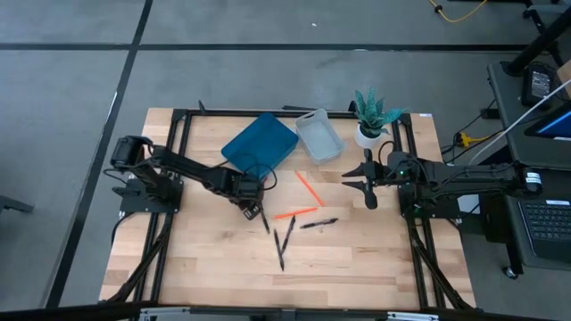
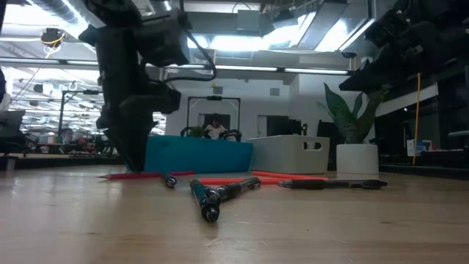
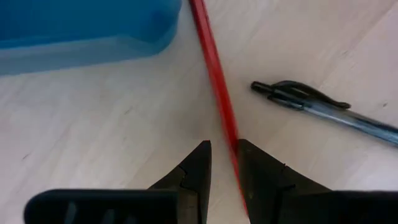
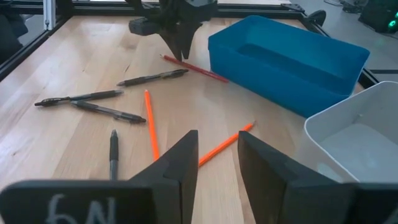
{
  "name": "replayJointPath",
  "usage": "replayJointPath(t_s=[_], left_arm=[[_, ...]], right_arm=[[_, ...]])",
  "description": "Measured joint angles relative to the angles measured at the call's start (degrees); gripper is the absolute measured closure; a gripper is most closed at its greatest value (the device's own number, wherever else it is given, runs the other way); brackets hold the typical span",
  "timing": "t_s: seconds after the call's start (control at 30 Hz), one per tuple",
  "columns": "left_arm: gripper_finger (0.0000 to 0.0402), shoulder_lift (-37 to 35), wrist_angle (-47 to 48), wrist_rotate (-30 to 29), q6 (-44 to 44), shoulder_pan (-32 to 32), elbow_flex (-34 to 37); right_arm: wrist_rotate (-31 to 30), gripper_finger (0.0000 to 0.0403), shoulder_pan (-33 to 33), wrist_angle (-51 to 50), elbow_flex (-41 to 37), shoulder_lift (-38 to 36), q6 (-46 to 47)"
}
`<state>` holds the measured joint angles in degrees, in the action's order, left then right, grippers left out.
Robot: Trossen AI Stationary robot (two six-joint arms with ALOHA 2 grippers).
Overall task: Sort pens & pencils
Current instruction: Put the red pencil into the blue bin
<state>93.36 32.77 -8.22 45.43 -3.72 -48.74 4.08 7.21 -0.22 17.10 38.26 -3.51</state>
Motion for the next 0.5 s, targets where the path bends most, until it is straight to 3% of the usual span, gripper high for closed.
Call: replayJointPath(t_s=[0.5], left_arm=[[0.0331,0.85,-0.45,1.74,-1.13,0.46,0.10]], right_arm=[[0.00,0.0288,0.02,-0.14,0.00,0.00,-0.22]])
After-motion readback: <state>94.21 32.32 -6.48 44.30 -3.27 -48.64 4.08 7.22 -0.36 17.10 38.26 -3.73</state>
